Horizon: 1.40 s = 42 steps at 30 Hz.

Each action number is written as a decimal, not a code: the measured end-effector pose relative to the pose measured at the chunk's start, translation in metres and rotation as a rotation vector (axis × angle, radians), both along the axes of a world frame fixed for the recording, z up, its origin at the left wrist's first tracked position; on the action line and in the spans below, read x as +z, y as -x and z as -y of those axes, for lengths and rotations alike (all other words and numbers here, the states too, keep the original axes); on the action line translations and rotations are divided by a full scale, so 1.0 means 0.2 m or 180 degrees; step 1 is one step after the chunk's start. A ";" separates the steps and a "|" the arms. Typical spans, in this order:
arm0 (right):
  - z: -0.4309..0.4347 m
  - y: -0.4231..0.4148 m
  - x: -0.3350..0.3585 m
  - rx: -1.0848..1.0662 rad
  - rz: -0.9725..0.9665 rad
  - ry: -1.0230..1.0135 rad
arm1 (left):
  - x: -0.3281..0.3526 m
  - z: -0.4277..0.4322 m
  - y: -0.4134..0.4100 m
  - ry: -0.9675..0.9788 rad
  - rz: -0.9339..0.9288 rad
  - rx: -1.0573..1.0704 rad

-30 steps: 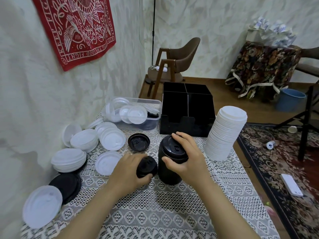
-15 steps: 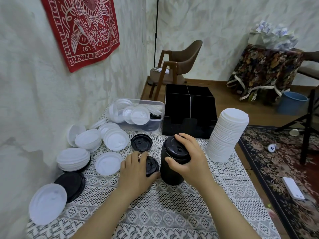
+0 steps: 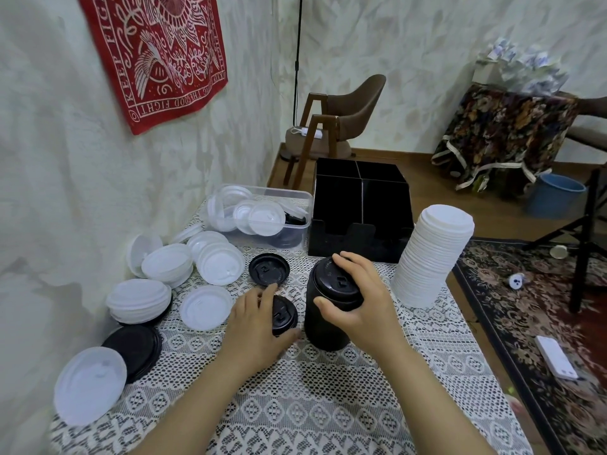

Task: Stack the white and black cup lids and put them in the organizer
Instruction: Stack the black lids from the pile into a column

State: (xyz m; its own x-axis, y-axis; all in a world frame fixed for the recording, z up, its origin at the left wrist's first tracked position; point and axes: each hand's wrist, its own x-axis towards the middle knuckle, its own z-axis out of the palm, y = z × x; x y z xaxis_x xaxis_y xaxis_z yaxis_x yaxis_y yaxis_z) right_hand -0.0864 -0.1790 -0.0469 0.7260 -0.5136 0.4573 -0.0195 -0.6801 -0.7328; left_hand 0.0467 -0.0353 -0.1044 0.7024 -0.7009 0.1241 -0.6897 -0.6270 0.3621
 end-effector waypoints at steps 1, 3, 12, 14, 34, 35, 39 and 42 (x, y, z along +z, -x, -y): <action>0.00 0.00 0.00 0.0003 0.0001 -0.0007 | 0.00 0.00 0.00 0.0072 0.0014 0.0052; 0.00 0.00 0.00 0.0004 0.0003 -0.0033 | 0.01 0.00 0.00 0.0255 -0.0086 -0.0008; -0.01 0.00 0.00 0.0037 0.0050 -0.0091 | 0.05 -0.05 -0.03 0.0681 -0.0915 -0.0230; -0.01 0.00 0.00 0.0052 0.0108 -0.0267 | 0.10 -0.05 -0.02 0.0989 -0.0960 -0.0177; -0.01 -0.01 -0.03 0.0178 0.0216 -0.1452 | 0.55 0.17 0.21 0.1248 -0.0570 -0.1060; -0.01 -0.01 -0.03 0.0183 0.0238 -0.1490 | 0.54 0.17 0.22 0.1222 -0.0543 -0.1034; -0.01 -0.01 -0.04 0.0234 0.0337 -0.1607 | 0.53 0.18 0.22 0.1138 -0.0631 -0.0996; -0.01 -0.01 -0.04 0.0261 0.0397 -0.1653 | 0.53 0.18 0.21 0.1093 -0.0731 -0.1031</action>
